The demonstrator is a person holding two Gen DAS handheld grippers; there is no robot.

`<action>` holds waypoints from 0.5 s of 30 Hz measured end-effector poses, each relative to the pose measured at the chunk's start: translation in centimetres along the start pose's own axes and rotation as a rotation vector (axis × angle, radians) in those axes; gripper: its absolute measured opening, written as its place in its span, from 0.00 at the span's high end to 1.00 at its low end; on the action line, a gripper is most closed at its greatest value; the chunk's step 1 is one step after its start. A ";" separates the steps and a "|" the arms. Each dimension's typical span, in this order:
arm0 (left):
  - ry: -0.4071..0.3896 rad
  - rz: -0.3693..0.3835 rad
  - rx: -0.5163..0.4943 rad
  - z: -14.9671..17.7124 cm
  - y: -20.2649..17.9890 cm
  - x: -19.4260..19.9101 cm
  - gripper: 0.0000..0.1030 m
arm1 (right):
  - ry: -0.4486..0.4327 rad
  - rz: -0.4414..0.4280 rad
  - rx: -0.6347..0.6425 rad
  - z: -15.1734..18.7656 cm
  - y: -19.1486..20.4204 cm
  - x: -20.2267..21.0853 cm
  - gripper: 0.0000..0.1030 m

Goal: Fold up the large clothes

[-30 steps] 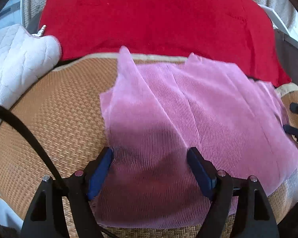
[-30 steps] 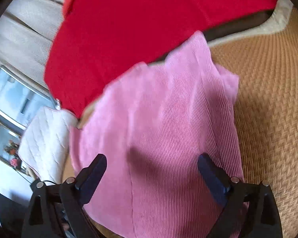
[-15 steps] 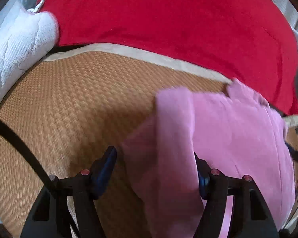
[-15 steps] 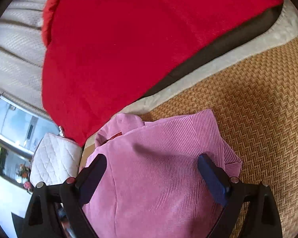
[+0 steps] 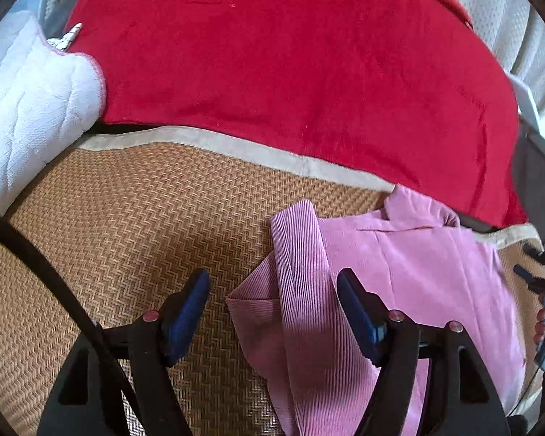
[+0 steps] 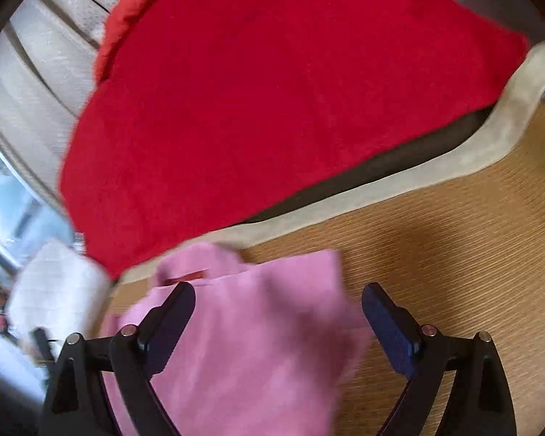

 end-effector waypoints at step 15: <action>-0.003 0.021 0.001 -1.7 -0.2 -1.4 0.29 | 0.089 0.229 0.268 0.7 1.0 -4.3 0.91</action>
Point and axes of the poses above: each gripper's, at about its wrist camera, not at the fingertips, and x roughly against the way its jaws point, y to its left, z to its underside, the point moved 8 cm from there along -x, roughly the way its jaws point, and after that the axes turned 2 degrees about x, right-handed, at the moved point
